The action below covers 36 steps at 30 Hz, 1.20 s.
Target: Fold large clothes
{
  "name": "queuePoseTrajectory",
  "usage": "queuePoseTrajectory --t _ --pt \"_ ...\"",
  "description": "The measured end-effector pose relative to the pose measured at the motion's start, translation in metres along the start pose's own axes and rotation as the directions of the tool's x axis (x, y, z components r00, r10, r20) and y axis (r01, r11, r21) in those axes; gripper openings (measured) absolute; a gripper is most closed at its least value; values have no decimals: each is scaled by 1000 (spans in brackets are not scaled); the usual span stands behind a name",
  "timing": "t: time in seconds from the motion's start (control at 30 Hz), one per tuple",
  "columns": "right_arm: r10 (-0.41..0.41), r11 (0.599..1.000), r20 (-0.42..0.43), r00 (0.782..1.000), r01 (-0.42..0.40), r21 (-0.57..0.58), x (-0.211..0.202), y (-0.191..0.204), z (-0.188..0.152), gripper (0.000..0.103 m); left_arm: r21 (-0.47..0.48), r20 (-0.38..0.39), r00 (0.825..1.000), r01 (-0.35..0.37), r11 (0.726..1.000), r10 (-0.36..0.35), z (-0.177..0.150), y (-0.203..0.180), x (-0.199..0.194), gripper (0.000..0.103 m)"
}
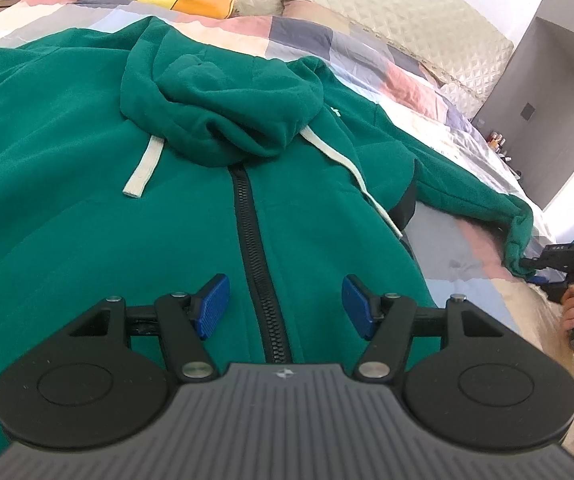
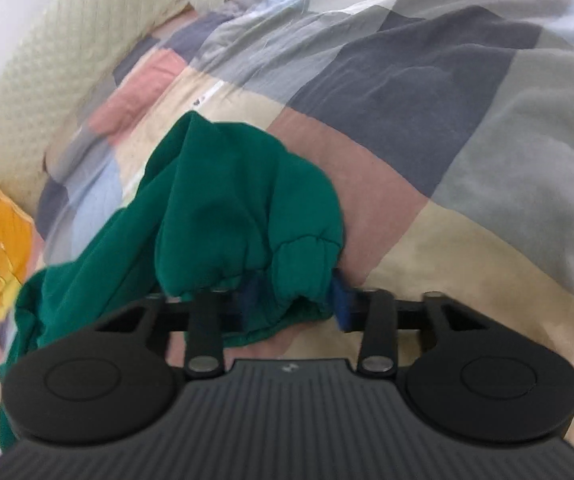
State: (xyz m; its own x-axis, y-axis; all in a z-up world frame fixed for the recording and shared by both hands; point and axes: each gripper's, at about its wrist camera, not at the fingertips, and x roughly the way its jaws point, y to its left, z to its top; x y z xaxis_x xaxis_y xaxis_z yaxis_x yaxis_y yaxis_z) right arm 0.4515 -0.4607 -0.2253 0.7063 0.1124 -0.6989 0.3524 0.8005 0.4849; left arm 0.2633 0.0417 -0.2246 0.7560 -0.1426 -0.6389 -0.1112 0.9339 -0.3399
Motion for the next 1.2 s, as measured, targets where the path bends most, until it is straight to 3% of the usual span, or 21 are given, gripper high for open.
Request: queuePoseTrajectory --t 0.03,0.27,0.47,0.6,0.73,0.87,1.0,1.1,1.2 --pt "-17 1000 13 1000 17 -15 -5 2 3 17 -1 0 1000 -2 1000 2 0 0 1 68" --pt "-103 993 212 972 114 -40 -80 -4 58 14 -20 8 1000 9 1000 -9 1 1 -4 68" --pt "-64 993 344 937 95 -74 -152 -3 98 13 -44 15 999 42 998 -42 3 1 -13 68" --pt "-39 989 409 912 93 -114 -176 18 126 12 -20 31 998 53 998 -52 -1 -2 -22 68" --pt "-57 983 440 896 127 -131 -163 41 153 12 -8 27 997 69 998 -69 -3 -3 -29 68" --pt "-127 967 431 893 209 -148 -124 42 166 12 -29 12 995 99 995 -99 1 0 -36 68" --pt "-204 959 377 904 261 -107 -64 7 166 13 55 38 999 8 998 -11 7 -5 -37 68" --pt "-242 956 324 915 282 -81 -19 -21 158 13 158 60 997 -59 986 50 12 -13 -33 68" --pt "-254 951 298 920 293 -93 13 -40 147 14 192 70 995 -79 978 67 19 -14 -31 68"
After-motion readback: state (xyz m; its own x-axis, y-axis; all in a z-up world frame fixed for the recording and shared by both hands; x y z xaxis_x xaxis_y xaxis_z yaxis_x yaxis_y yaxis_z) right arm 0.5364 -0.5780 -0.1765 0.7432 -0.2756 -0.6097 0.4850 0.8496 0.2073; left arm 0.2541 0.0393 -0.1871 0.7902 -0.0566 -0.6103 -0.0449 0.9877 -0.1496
